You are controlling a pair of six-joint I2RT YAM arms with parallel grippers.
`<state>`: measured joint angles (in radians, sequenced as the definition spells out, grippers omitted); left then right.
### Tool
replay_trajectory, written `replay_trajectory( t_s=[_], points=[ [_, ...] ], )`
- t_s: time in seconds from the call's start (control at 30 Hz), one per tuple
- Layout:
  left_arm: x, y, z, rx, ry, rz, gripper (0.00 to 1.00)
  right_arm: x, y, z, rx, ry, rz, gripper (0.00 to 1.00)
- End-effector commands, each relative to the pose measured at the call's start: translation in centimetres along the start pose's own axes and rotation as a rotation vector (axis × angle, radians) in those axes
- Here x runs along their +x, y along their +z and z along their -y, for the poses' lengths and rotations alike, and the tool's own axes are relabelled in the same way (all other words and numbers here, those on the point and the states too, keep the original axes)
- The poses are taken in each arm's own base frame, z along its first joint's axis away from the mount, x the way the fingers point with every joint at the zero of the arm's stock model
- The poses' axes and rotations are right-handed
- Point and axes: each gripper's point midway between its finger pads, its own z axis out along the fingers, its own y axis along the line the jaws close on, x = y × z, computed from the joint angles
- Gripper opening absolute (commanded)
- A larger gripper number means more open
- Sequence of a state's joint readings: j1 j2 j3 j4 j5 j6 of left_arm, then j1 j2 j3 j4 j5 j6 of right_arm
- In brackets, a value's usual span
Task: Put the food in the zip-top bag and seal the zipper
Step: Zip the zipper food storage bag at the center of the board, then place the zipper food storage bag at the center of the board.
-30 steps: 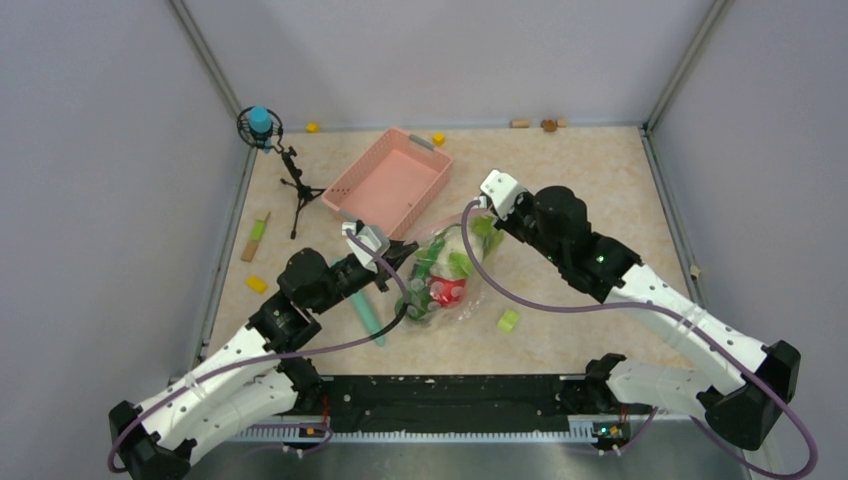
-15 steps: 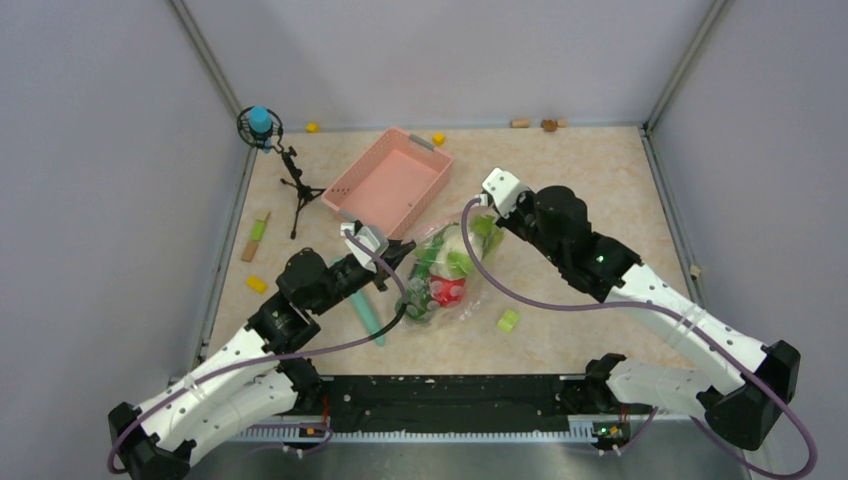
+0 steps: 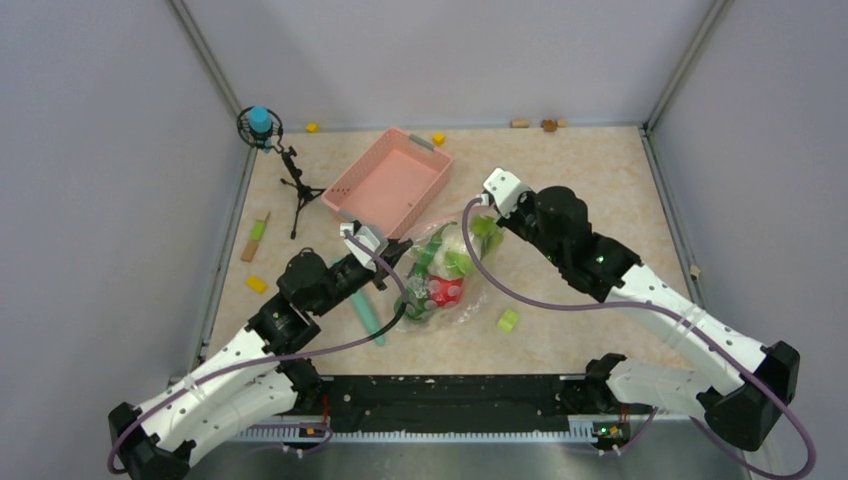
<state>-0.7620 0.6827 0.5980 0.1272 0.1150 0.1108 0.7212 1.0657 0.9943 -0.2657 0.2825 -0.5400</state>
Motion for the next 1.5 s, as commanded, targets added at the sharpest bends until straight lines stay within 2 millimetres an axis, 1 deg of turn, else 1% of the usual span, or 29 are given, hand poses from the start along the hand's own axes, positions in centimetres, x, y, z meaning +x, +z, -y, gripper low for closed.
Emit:
replay_trajectory(
  t_s=[0.0, 0.17, 0.23, 0.37, 0.43, 0.5, 0.53, 0.57, 0.6, 0.63, 0.7, 0.77, 0.8, 0.87, 1.03, 1.1, 1.2, 1.23, 1.27, 1.37, 1.47],
  points=[
    [-1.0, -0.9, -2.0, -0.105, 0.032, 0.027, 0.0, 1.3, -1.9, 6.1, 0.251, 0.017, -0.062, 0.02],
    [-0.9, -1.1, -2.1, -0.114, 0.036, 0.026, 0.0, 0.9, -2.2, 5.7, 0.223, 0.019, -0.037, 0.0],
    [-0.9, -1.1, -2.7, -0.149, 0.035, 0.022, 0.0, 0.7, -2.3, 5.5, 0.207, 0.02, -0.023, 0.0],
    [-0.8, -1.1, -3.1, -0.169, 0.025, 0.019, 0.0, -0.1, -2.9, 4.9, 0.163, 0.028, 0.027, 0.0],
    [-1.0, -1.0, -3.0, -0.168, 0.017, 0.026, 0.0, -0.7, -3.3, 4.7, 0.141, 0.036, 0.063, 0.0],
    [-1.2, -0.5, -2.4, -0.137, -0.007, 0.035, 0.0, -2.1, -3.6, 4.3, 0.106, 0.066, 0.125, 0.0],
    [-1.3, -0.2, -2.0, -0.113, -0.018, 0.032, 0.19, -3.0, -3.7, 4.0, 0.076, 0.09, 0.163, 0.0],
    [-1.3, 0.2, -1.6, -0.086, -0.031, 0.025, 0.46, -4.0, -3.8, 3.5, 0.037, 0.117, 0.198, 0.0],
    [-1.4, 0.5, -1.3, -0.072, -0.041, 0.015, 0.92, -4.8, -3.8, 3.0, -0.002, 0.141, 0.221, 0.0],
    [-1.5, 0.8, -1.4, -0.073, -0.057, 0.004, 0.97, -5.7, -3.8, 2.7, -0.034, 0.169, 0.241, 0.0],
    [-1.9, 1.4, -2.0, -0.106, -0.089, -0.007, 0.97, -6.3, -3.4, 2.7, -0.039, 0.228, 0.24, 0.0],
    [-2.1, 1.5, -3.2, -0.183, -0.122, -0.007, 0.97, -6.4, -2.8, 3.8, 0.022, 0.299, 0.216, 0.0],
    [-2.2, 1.5, -3.4, -0.195, -0.141, -0.002, 0.97, -6.2, -2.6, 4.5, 0.064, 0.339, 0.198, 0.0],
    [-2.4, 1.4, -3.2, -0.189, -0.148, 0.012, 0.97, -5.5, -2.2, 5.7, 0.147, 0.399, 0.158, 0.0],
    [-3.3, 0.6, -3.1, -0.189, -0.169, 0.081, 0.97, -2.9, -2.1, 7.3, 0.3, 0.477, 0.069, 0.0],
    [-3.5, 0.3, -3.2, -0.193, -0.167, 0.098, 0.97, -1.7, -2.9, 8.8, 0.397, 0.529, 0.032, 0.0],
    [-3.0, 0.0, -3.8, -0.235, -0.175, 0.107, 0.97, 0.5, -4.1, 10.3, 0.473, 0.6, -0.018, 0.0],
    [-2.8, 0.0, -3.9, -0.241, -0.176, 0.105, 0.97, 1.3, -4.5, 10.9, 0.503, 0.62, -0.031, 0.0],
    [-2.7, 0.0, -4.0, -0.246, -0.177, 0.105, 0.97, 2.6, -4.9, 11.8, 0.548, 0.659, -0.047, 0.0],
    [-2.5, 0.4, -4.1, -0.254, -0.181, 0.101, 0.97, 6.0, -6.2, 13.5, 0.654, 0.738, -0.104, 0.0],
    [-2.1, 0.7, -4.4, -0.271, -0.183, 0.088, 0.97, 9.3, -8.2, 15.2, 0.794, 0.787, -0.153, 0.0]
  ],
)
